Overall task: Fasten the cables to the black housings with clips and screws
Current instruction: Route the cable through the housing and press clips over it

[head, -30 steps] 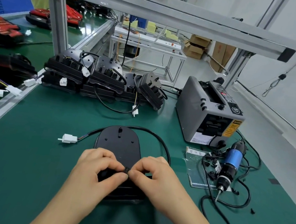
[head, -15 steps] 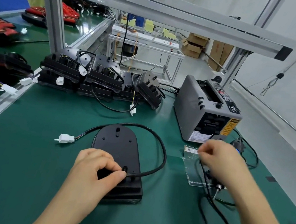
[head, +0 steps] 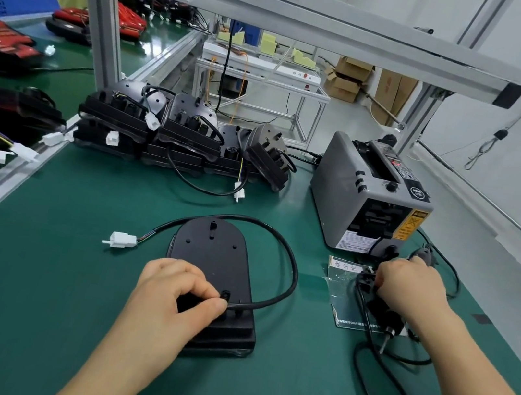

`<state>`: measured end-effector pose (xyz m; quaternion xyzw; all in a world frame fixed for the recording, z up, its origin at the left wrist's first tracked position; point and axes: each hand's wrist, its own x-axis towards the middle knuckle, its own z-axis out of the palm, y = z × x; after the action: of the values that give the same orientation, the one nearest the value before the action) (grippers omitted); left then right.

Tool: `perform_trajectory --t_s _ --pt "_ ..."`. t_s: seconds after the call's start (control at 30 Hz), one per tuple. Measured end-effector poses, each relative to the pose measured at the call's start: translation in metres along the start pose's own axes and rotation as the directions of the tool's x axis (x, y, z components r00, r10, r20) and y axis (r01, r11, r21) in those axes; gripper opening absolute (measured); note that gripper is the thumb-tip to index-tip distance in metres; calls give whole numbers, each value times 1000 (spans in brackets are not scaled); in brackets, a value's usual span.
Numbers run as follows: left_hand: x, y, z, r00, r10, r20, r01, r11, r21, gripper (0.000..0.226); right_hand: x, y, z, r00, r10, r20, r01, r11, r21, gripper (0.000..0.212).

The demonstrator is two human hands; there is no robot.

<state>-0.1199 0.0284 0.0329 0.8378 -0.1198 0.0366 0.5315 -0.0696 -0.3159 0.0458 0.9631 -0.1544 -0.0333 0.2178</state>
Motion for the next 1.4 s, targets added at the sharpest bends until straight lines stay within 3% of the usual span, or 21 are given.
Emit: perform_trajectory --t_s 0.27,0.4,0.47,0.53,0.6,0.67,0.8,1.23,1.4 --pt "0 0 1 1000 10 -2 -10 1000 16 18 -2 2 5 994 -25 -104 24 1000 -14 24" --pt "0 -2 1 1000 -6 -10 6 1000 -8 15 -22 -3 -21 987 -29 -156 65 970 233 23" --pt "0 -2 1 1000 -9 -13 9 1000 -17 14 -42 -16 -44 967 -73 -243 195 826 528 14" --pt "0 -2 2 1000 -4 -20 4 1000 -20 15 -70 -42 -72 923 -183 -338 379 587 715 21" --pt "-1 -2 1 1000 -4 -24 3 1000 -29 16 -97 -73 -91 865 -309 -395 497 420 759 30" --pt "-1 -2 1 1000 4 -21 -5 1000 -28 15 -111 -98 -95 824 -393 -408 545 353 760 30" --pt "0 -2 1 1000 28 -14 -28 999 -27 14 -115 -119 -90 830 -391 -398 531 333 779 19" --pt "-3 -6 5 996 69 -60 -72 996 -49 15 -110 -127 -90 865 -383 -323 473 412 779 22" --pt "-4 -9 6 993 87 -81 -91 994 -53 17 -108 -126 -88 867 -395 -304 461 405 790 3"
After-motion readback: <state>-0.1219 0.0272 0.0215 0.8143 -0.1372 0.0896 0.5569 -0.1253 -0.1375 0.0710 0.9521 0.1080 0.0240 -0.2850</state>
